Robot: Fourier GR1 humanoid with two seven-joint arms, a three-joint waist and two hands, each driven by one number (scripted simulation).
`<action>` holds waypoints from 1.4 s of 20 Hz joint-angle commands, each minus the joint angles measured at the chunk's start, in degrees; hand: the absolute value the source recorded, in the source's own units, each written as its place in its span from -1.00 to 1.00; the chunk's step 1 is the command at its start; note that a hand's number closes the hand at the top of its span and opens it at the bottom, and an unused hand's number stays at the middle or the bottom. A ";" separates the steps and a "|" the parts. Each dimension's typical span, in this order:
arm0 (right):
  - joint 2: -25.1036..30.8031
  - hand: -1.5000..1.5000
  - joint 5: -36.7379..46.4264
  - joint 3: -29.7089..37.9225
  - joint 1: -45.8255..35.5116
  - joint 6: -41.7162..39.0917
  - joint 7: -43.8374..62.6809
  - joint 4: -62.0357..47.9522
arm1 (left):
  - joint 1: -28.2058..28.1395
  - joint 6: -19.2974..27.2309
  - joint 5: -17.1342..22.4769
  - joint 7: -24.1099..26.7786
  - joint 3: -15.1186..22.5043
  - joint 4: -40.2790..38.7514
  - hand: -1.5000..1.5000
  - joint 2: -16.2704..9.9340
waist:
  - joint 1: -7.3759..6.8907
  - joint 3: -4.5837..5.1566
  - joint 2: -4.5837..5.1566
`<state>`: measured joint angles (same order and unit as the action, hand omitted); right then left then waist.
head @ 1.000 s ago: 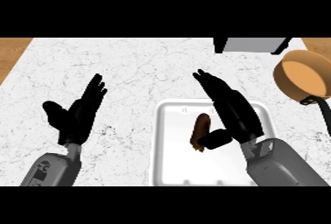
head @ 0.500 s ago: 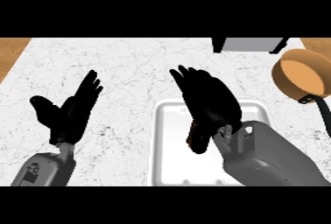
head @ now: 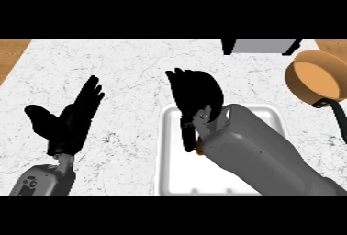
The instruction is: Pick the sweet potato from the tray and place it in the pot
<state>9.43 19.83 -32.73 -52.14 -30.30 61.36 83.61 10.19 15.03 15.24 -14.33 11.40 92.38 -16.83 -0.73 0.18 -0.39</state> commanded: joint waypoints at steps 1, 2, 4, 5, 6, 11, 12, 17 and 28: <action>-3.02 -1.00 -0.64 1.05 -3.69 -5.49 13.54 -5.20 | -1.77 0.03 0.24 -0.88 -0.22 1.66 0.00 -0.09 | 0.07 -0.07 0.01; -2.25 -1.00 -0.08 -0.61 -0.69 -5.32 14.25 -3.17 | -2.21 0.83 -0.65 -1.51 0.58 3.11 0.00 0.05 | 0.67 -0.11 -0.22; -4.72 -1.00 -1.38 0.11 -3.20 -6.30 15.43 -6.81 | -0.94 -0.35 0.01 0.48 -1.37 0.35 0.00 -0.32 | 0.64 -0.04 0.06; -4.46 -1.00 0.19 -1.15 -1.01 -4.50 13.52 -9.23 | -3.08 -0.03 -0.98 0.08 0.51 1.39 0.00 0.13 | 0.28 -0.07 0.15; -4.28 -1.00 -1.53 -0.49 -1.14 -7.03 15.53 -7.83 | -0.62 -0.30 0.38 -1.61 -1.42 1.90 0.00 -0.71 | 0.98 -0.08 -0.08; -2.09 -1.00 -0.03 -0.97 -0.88 -8.91 13.07 -12.03 | -0.94 0.40 -0.83 -0.21 -0.52 1.07 0.00 1.08 | 1.14 -0.10 0.11; -2.78 -1.00 1.01 -3.14 1.74 -8.04 13.66 -10.99 | -0.88 -1.78 1.18 -2.04 -3.19 1.98 0.00 -2.09 | 1.16 -0.11 -0.04; -5.97 -1.00 3.18 -3.44 3.32 -5.96 16.91 -9.06 | -5.65 -1.34 -1.18 3.29 0.14 1.44 0.00 1.55 | 1.01 -0.10 -0.05; -9.29 -1.00 8.99 -2.61 5.62 -1.94 15.46 -11.46 | -2.86 -0.44 -2.25 -3.32 -0.63 6.26 0.00 0.96 | 0.30 -0.17 0.17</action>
<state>2.38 27.19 -35.09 -46.80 -32.74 66.34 74.40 7.51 14.34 13.61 -15.55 10.24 95.56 -15.57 0.04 0.04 -0.28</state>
